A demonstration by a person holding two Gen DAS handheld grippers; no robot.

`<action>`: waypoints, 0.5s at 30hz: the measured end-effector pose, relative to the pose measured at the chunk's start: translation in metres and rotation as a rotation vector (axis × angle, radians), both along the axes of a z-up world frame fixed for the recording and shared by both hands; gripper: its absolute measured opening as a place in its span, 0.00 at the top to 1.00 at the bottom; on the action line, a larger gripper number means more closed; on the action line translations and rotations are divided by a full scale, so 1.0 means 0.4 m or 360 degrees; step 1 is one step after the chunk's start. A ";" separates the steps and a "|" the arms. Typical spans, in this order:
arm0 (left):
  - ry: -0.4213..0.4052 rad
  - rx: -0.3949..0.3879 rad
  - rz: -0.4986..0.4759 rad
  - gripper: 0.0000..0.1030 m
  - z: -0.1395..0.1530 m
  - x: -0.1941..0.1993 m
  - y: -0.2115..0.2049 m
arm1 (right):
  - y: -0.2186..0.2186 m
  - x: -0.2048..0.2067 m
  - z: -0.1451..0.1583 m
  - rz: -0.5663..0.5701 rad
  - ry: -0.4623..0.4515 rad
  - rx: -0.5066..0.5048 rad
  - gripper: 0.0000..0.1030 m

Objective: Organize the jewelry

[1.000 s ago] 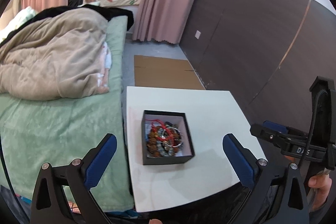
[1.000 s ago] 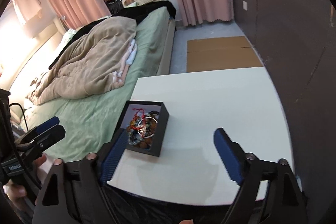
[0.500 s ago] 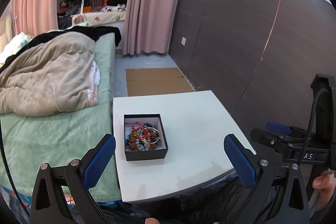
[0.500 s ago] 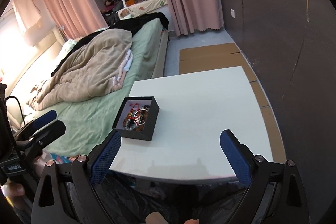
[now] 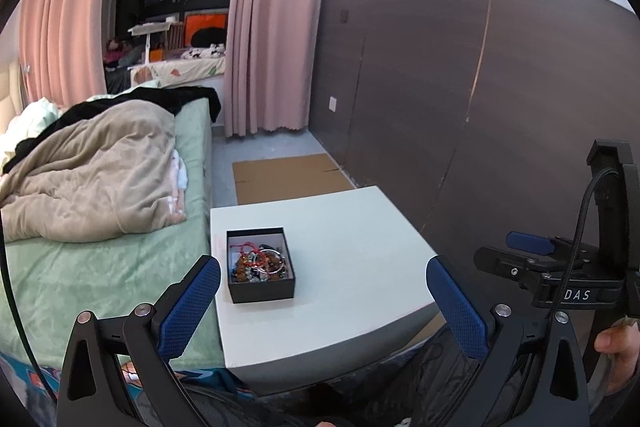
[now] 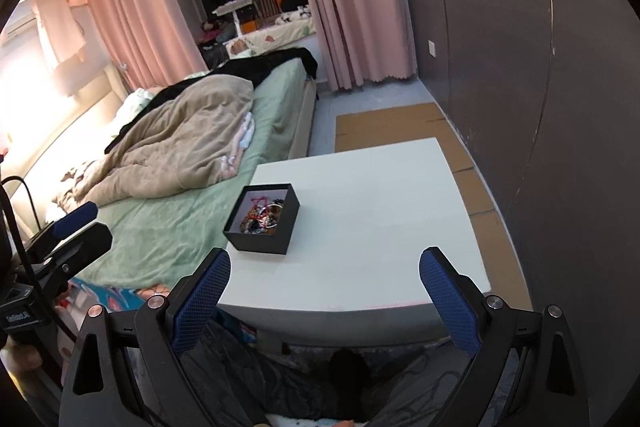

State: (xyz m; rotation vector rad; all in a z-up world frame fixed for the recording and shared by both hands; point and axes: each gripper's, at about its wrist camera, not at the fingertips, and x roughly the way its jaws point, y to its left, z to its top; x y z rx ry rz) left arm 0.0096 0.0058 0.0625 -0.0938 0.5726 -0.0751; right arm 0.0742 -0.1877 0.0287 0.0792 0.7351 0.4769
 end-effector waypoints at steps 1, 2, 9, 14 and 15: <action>-0.0012 0.0001 0.0005 0.00 0.004 -0.011 -0.002 | -0.002 -0.012 0.005 0.0001 -0.0020 -0.0010 0.07; -0.0025 0.0008 0.0013 0.00 0.007 -0.022 -0.004 | -0.004 -0.021 0.009 0.0004 -0.0036 -0.0016 0.07; -0.0066 0.0030 0.0020 0.01 0.010 -0.074 -0.012 | -0.034 -0.079 0.024 -0.0006 -0.0096 0.0012 0.07; -0.0088 0.0027 0.0026 0.00 0.003 -0.111 -0.012 | -0.048 -0.113 0.022 -0.0014 -0.0128 0.0019 0.07; -0.0093 0.0028 0.0030 0.00 0.003 -0.115 -0.011 | -0.048 -0.118 0.021 -0.0015 -0.0134 0.0017 0.07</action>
